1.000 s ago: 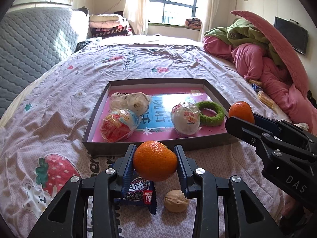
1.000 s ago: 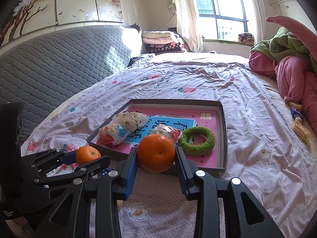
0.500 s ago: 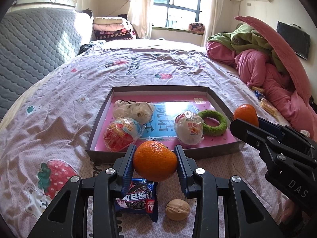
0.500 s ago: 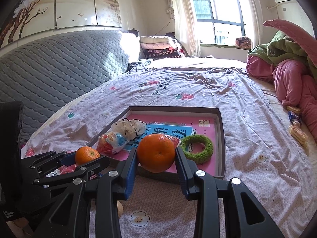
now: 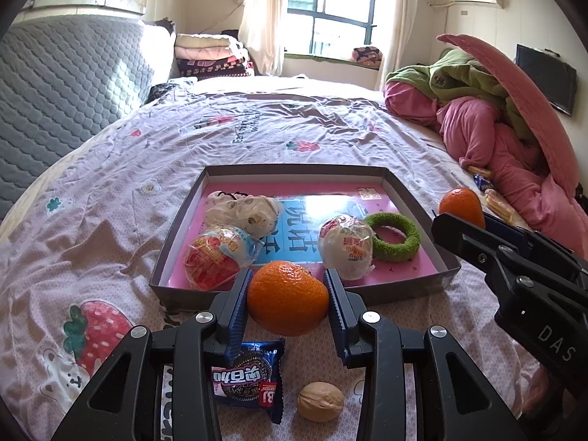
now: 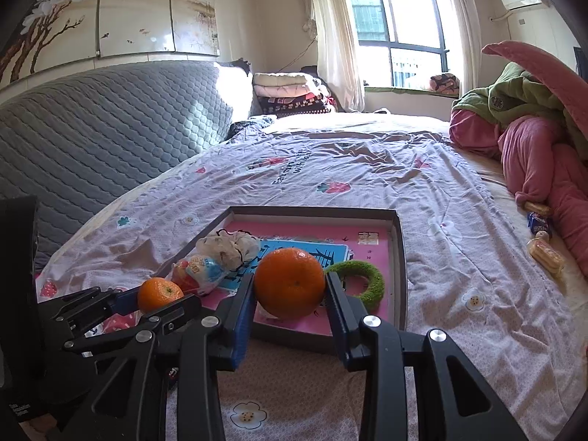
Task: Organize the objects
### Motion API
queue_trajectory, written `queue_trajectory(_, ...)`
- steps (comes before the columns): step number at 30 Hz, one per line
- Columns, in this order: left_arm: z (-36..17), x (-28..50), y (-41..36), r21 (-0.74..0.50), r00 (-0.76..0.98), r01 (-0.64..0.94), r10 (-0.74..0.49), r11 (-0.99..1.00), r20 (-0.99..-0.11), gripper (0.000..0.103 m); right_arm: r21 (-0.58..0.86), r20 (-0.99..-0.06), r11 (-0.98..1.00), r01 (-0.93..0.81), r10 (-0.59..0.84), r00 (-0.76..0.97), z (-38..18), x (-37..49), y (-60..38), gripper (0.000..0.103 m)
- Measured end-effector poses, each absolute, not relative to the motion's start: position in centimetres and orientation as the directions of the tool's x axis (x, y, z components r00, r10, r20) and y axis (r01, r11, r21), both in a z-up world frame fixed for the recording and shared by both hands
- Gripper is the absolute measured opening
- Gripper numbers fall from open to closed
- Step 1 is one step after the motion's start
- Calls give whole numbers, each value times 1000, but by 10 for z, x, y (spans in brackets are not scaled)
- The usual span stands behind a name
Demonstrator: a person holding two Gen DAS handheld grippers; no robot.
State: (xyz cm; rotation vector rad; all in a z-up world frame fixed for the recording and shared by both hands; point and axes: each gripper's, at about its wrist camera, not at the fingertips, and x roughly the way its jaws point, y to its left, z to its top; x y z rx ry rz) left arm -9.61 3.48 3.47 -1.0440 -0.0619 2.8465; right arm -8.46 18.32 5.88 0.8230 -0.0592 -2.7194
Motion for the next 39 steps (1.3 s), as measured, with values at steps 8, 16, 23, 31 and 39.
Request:
queue_trajectory(8,34,-101,35,-63,-767,-76,99,-995,-635,40,120,-521,-966,230,-258,-813,61,-90,196,37)
queue_trajectory(16,36,-110,32,-49,-772,-64,81,-997,-630,40,99,-513,-973,208,-229,-827,62,-94,199,37)
queue_trajectory(23,37,-119,30,-50,-775,-55,74,-997,-628,40,84,-511,-976,201,-215,-833,63,-99,196,37)
queue_trajectory(31,38,-131,25,-47,-777,-46,65,-998,-626,40,87,-505,-978,187,-205,-839,64,-107,195,37)
queue_trajectory(39,31,-147,17,-63,-763,-19,55,-998,-644,40,63,-524,-981,186,-191,-830,59,-120,193,37)
